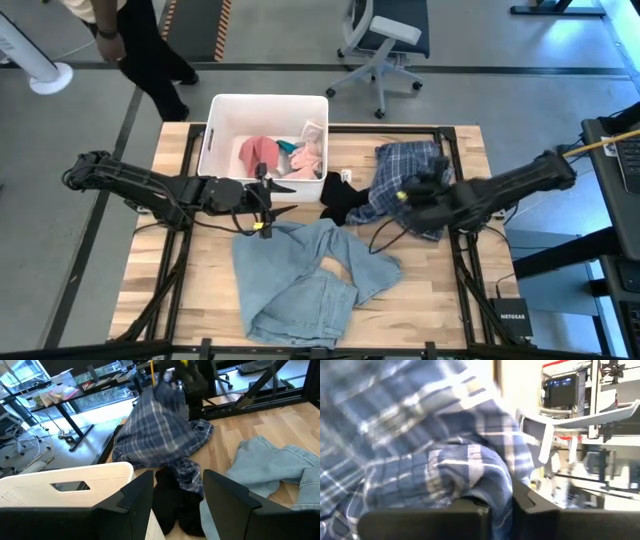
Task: Sort clothes
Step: Move the blue plaid shirt to the top of the table, then put the black shorts into the white bin
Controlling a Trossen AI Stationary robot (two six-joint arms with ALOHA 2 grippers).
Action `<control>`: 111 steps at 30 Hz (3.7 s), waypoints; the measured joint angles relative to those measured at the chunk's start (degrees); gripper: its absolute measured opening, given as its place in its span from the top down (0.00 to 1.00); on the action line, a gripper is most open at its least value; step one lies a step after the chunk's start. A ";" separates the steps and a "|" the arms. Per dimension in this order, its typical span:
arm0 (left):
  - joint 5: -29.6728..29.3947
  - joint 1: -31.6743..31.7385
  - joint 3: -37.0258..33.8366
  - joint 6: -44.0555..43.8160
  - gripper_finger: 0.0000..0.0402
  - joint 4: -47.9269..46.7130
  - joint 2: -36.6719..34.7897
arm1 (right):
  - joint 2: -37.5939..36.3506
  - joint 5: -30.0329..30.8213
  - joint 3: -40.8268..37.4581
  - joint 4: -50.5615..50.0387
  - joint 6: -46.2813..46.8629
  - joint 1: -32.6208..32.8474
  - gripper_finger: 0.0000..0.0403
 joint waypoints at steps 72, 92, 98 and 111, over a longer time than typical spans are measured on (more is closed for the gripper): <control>0.00 0.00 0.07 -1.54 0.58 -0.38 0.02 | 25.69 -38.13 -3.49 54.64 -35.32 -27.84 0.44; 0.02 0.00 0.07 -3.05 0.58 -0.35 0.02 | 39.68 -43.77 -3.03 66.05 -37.48 -31.44 0.55; 0.02 0.00 0.07 -3.05 0.58 -0.34 0.02 | 38.51 -43.01 -3.21 64.67 -40.07 -31.34 0.93; 0.01 0.00 0.07 -3.05 0.58 -0.30 0.02 | 22.27 -32.95 -0.69 52.62 -40.26 -27.58 0.96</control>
